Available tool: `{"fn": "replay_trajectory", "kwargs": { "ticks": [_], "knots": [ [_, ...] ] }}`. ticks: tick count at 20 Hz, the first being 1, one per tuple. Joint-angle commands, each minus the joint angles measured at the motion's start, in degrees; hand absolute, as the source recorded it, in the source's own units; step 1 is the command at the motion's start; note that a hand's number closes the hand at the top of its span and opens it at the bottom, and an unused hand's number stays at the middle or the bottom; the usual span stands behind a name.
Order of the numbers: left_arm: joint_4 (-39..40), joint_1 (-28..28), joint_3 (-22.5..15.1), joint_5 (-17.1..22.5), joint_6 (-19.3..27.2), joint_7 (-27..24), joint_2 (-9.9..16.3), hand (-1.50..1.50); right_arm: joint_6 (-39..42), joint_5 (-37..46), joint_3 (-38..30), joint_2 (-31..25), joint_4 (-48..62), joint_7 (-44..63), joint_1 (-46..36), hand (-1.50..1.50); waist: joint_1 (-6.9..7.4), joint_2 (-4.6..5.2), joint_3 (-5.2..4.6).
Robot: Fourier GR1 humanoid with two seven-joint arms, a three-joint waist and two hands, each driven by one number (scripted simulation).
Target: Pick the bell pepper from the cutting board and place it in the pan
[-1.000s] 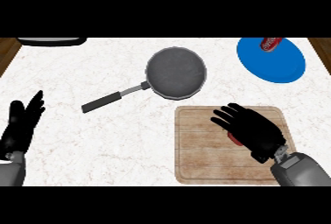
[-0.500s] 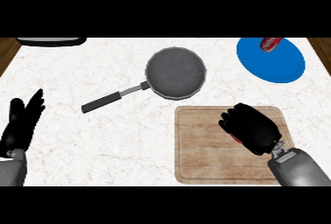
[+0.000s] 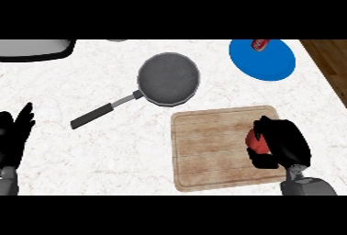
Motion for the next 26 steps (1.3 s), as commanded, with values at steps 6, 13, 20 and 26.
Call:
{"fn": "replay_trajectory", "kwargs": {
  "ticks": [6, 13, 20, 26],
  "knots": [
    [-0.3, 0.4, 0.3, 1.5, -3.0, -0.9, 1.0, 0.00, -9.9, 3.7, 4.0, 8.7, -22.7, 30.6, 10.0, 1.50, 2.41, 0.49, 0.29],
    [-0.1, -3.8, -4.1, -2.5, 0.7, 1.3, -3.4, 0.00, -8.2, 12.8, 25.5, 8.8, -29.0, 52.4, 0.7, 1.50, 5.28, 1.48, 0.39],
    [-3.1, -1.4, -3.3, -1.7, -1.2, 0.1, -2.7, 0.00, -14.5, 3.8, 18.4, 8.8, -12.4, 60.3, -20.6, 1.50, 6.89, 1.79, 0.45],
    [2.4, -7.3, -2.5, -1.9, -1.6, 1.0, -2.1, 0.00, -24.8, -5.0, 13.4, 8.8, 1.2, 60.9, -29.8, 1.50, 6.87, 2.16, 0.45]
  ]
}}
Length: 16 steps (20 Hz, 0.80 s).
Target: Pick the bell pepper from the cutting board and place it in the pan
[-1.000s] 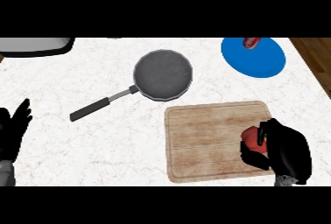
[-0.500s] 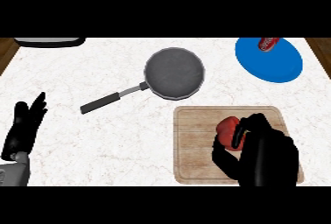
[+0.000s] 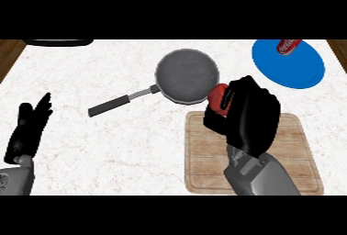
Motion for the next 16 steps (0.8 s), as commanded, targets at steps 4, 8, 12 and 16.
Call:
{"fn": "replay_trajectory", "kwargs": {
  "ticks": [4, 8, 12, 16],
  "knots": [
    [-0.3, -3.0, 0.0, 0.1, -1.2, 2.5, 0.9, 0.00, -15.3, -9.2, -11.0, 0.2, 21.2, -0.7, -12.7, 1.50, 0.83, 0.35, 0.06],
    [-0.2, 0.0, 0.4, 0.7, -1.3, -1.1, -0.4, 0.00, -23.0, -11.7, -14.7, 0.2, 36.0, -3.8, -18.2, 1.50, 1.46, 0.45, 0.02],
    [-1.7, -2.6, -0.8, 0.1, -1.3, 3.9, -0.6, 0.00, -28.0, -15.8, -20.3, 0.2, 50.0, -10.6, -25.2, 1.50, 1.63, 0.63, 0.07],
    [-1.1, -1.8, -1.2, -1.4, 0.2, 0.8, -1.5, 0.00, -35.6, -21.7, -20.3, 0.2, 61.3, -16.1, -27.8, 1.50, 2.64, 0.97, 0.07]
  ]
}}
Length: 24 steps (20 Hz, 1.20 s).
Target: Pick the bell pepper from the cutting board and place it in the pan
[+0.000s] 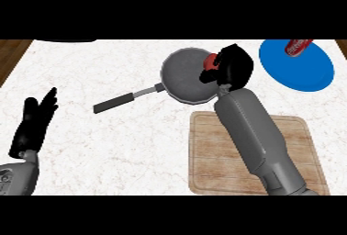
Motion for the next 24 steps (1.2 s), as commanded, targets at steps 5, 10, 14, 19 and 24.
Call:
{"fn": "replay_trajectory", "kwargs": {
  "ticks": [5, 10, 14, 19, 24],
  "knots": [
    [-0.1, -0.7, -0.3, 0.4, -1.5, -1.5, 0.1, 0.00, -14.7, -12.2, -8.0, 0.1, 15.9, -14.8, -3.5, 1.50, 2.04, 1.11, 0.14],
    [1.4, -2.3, -1.0, -0.6, -0.4, -1.5, -1.0, 0.00, -15.7, -22.5, -9.4, 0.1, 21.5, -21.6, -6.1, -1.50, 2.92, 1.23, 0.14],
    [1.0, -3.6, -0.9, 0.1, -0.9, -1.5, -1.2, 0.00, -18.4, -24.4, -11.3, 0.1, 24.9, -28.3, -5.8, -1.50, 3.43, 1.65, 0.17],
    [0.2, -4.1, -2.3, -2.0, 1.3, 0.6, -2.6, 0.00, -22.1, -28.5, -13.9, 0.1, 25.1, -34.5, -8.8, -1.50, 3.14, 1.46, 0.21],
    [2.3, -3.2, -1.1, -1.0, -0.9, -1.1, -0.7, 0.00, -29.6, -31.3, -16.4, 0.1, 25.0, -39.7, -11.2, -1.50, 3.19, 1.40, 0.10]
  ]
}}
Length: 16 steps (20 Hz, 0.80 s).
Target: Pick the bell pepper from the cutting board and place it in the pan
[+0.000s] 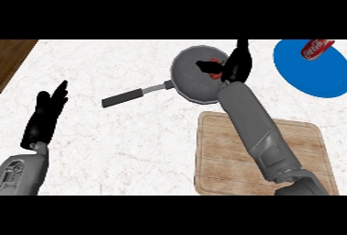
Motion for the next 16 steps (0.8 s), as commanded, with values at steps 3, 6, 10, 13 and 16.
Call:
{"fn": "replay_trajectory", "kwargs": {
  "ticks": [3, 6, 10, 13, 16],
  "knots": [
    [1.5, -0.1, 0.7, -0.2, 0.3, -0.5, 0.3, 0.00, -9.2, -5.0, -2.7, 0.1, 1.2, -6.6, -1.8, -1.50, -0.86, -0.52, -0.09],
    [-0.1, 2.4, 1.3, 0.0, 0.7, -0.9, 0.4, 0.00, -9.5, -8.2, -4.6, 0.1, 0.8, -9.7, -1.1, -1.50, -2.50, -1.35, -0.11],
    [2.0, 2.1, 2.2, 0.1, 1.5, -1.2, -0.3, 0.00, -12.6, -9.6, -6.0, 0.1, 1.2, -8.8, -1.3, -1.50, -4.75, -1.95, -0.21],
    [-0.4, 5.7, 4.8, 1.7, 0.4, -0.5, 1.9, 0.00, -11.9, -10.0, -4.6, 0.1, -5.7, -10.2, 5.0, -1.50, -6.33, -2.74, -0.22],
    [-3.4, 8.9, 3.7, 0.6, 1.1, 0.4, 1.1, 0.00, -8.5, -9.7, -1.5, -0.4, -15.1, -9.7, 13.6, -1.50, -8.03, -3.48, -0.23]
  ]
}}
